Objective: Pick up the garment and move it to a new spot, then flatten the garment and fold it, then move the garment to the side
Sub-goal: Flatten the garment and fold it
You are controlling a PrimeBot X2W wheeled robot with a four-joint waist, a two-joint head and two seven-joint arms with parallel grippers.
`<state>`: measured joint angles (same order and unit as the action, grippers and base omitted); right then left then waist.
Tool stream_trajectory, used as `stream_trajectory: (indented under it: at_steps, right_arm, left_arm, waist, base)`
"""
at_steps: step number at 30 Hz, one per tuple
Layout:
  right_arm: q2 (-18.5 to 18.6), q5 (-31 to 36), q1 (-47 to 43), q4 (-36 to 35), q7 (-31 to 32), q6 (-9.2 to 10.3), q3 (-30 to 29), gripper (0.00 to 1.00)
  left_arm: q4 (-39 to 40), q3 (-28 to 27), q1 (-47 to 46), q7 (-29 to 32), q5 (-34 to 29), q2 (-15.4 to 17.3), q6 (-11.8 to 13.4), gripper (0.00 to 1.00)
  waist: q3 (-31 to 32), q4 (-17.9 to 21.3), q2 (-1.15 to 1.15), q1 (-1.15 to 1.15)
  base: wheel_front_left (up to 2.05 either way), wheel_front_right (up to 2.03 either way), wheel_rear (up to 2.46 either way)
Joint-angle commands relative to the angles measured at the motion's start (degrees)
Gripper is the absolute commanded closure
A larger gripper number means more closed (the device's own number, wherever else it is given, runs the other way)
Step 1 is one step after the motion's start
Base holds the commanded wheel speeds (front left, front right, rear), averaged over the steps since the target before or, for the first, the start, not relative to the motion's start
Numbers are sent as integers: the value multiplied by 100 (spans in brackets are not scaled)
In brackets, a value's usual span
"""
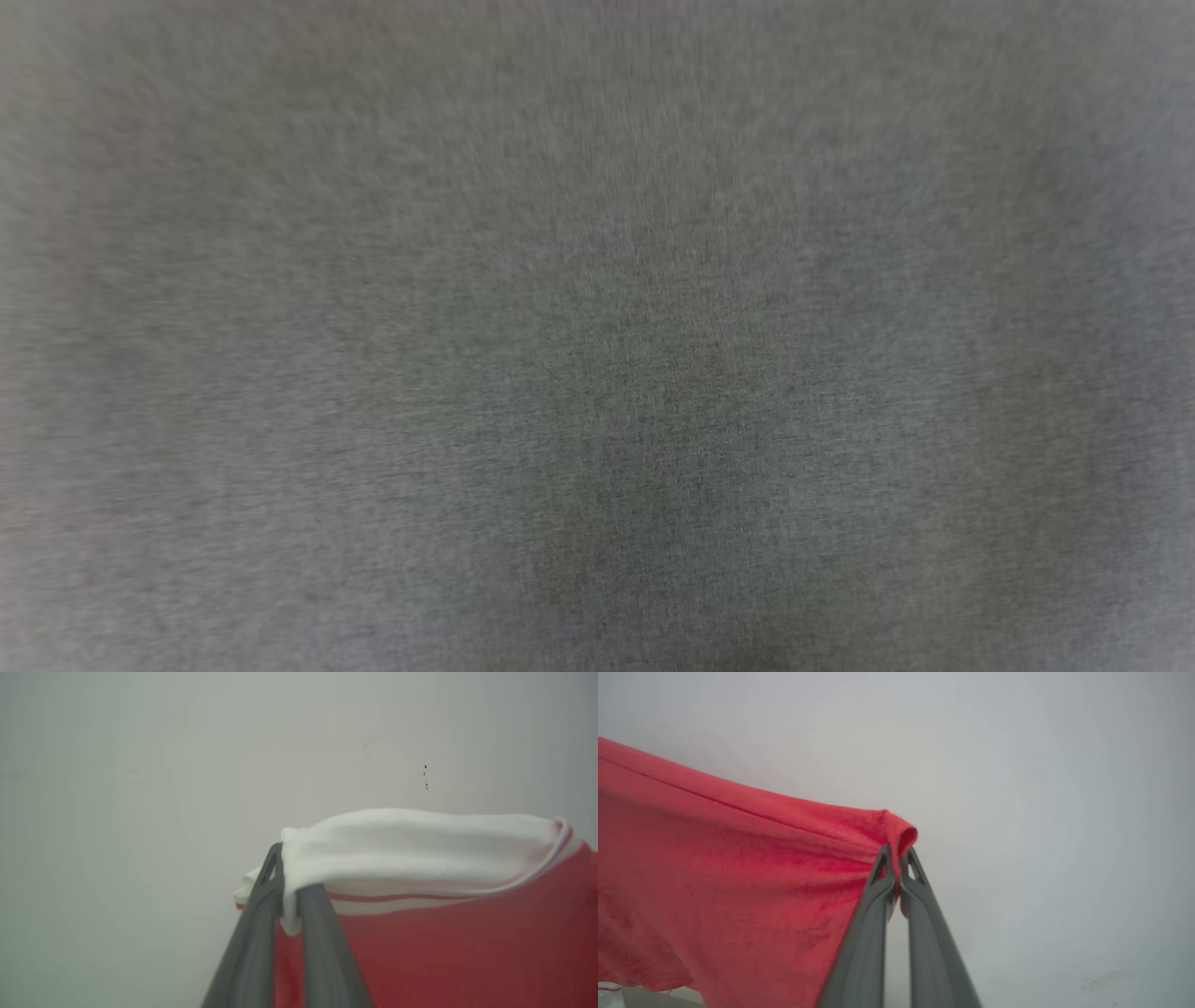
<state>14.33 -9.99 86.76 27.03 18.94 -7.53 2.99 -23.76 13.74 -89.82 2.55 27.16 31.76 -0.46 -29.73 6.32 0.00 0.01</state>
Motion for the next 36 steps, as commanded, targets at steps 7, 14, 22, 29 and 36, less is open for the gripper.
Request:
stream_trajectory:
  at_steps: [7, 14, 22, 29, 36]
  right_arm:
    - [-74, 99, 970, 732, -725, 8, 128, 100]
    - [-132, -75, 1224, 1612, -1191, 8, 523, 100]
    - [123, -521, 601, 2255, -1584, 9, 1228, 100]
    - [586, -1150, -1084, 2076, -1797, 10, 1806, 100]
    - [1013, -1604, -3386, 1193, -1679, 12, 1920, 100]
  left_arm:
    - [-532, 53, -842, -209, -122, 18, -134, 100]
    - [-1121, 20, -726, -591, 49, -118, -251, 100]
    - [-1616, -136, 281, -1232, 475, -280, -461, 100]
    - [-1434, -270, 2433, -1643, 1040, -411, -630, 100]
    - [-527, -441, 5160, -1758, 1214, -467, -313, 100]
  waist:
    - [-1403, 305, 0, -1]
    - [-1685, 264, 0, -1]
    - [-1258, 8, 0, -1]
    - [-87, -306, 0, -1]
    - [1147, -439, 0, -1]
  base:
    - [0, 0, 0]
    - [0, 0, 0]
    - [0, 0, 0]
    - [0, 0, 0]
    - [0, 0, 0]
